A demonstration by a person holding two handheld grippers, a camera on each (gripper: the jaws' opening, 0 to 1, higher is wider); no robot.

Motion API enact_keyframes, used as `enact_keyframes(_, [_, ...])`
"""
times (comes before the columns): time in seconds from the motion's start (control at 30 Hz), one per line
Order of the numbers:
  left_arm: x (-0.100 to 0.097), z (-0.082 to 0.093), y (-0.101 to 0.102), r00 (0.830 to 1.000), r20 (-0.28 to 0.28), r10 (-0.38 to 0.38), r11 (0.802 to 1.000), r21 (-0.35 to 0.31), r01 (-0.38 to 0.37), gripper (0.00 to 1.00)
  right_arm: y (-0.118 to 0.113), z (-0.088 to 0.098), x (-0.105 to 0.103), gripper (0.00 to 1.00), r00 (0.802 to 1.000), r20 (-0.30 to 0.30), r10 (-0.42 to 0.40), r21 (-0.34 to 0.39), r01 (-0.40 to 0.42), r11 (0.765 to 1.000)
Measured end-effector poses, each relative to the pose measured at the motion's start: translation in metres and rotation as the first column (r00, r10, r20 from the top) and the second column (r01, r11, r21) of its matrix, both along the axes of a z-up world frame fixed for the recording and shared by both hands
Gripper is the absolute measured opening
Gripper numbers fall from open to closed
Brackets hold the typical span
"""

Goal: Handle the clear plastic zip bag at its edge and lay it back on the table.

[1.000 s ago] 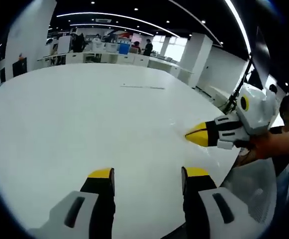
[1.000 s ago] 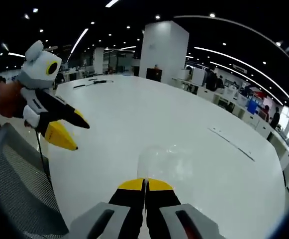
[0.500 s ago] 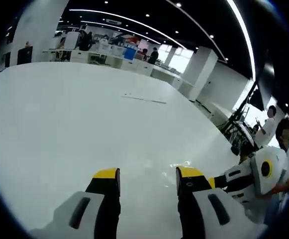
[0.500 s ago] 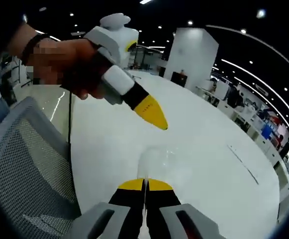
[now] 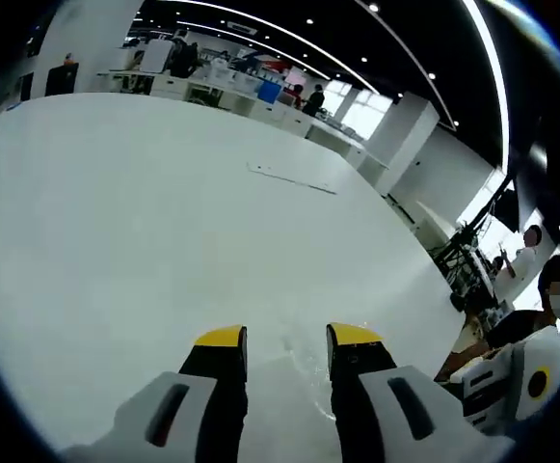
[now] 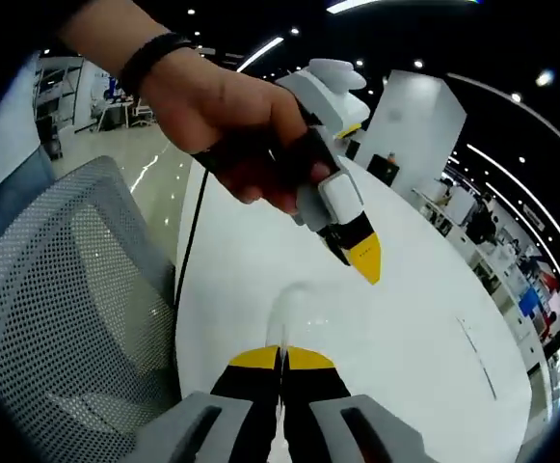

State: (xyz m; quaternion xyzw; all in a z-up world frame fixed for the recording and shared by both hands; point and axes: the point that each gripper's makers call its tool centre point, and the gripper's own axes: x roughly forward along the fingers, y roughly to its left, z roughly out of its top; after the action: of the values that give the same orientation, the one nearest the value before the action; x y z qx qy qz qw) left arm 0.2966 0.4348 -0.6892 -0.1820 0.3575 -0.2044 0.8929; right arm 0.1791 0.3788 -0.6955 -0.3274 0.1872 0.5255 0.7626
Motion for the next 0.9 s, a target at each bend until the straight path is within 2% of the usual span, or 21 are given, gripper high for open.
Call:
enact_keyframes(0.17, [-0.002,-0.003,-0.003,1.0,-0.021,-0.007,0.999,-0.036,0.006,0.17,0.004,0.004,-0.008,0.0,0.998,0.031,0.053,-0.023,-0.052,0.998])
enact_keyframes(0.23, [-0.003,-0.003,-0.003,1.0,-0.026,-0.007,0.999,-0.041,0.006,0.15,0.005,0.005,-0.01,0.0,0.997,0.042,0.069,-0.032,-0.068,0.997])
enact_keyframes(0.47, [-0.002,-0.007,0.003,0.999,-0.048,0.015,0.998,-0.056,-0.017,0.01,0.004,0.004,-0.011,0.0,0.996,0.047,0.082,-0.044,-0.08,0.996])
enact_keyframes(0.73, [-0.01,-0.012,0.009,0.997,-0.078,0.025,0.996,-0.086,-0.032,0.0,0.0,0.003,-0.008,0.0,0.997,0.05,0.066,-0.048,-0.063,0.997])
enact_keyframes(0.9, [-0.016,-0.008,0.012,0.995,-0.09,0.047,0.99,-0.132,-0.059,0.0,-0.004,-0.002,-0.008,0.0,0.997,0.051,0.055,-0.062,-0.052,0.997])
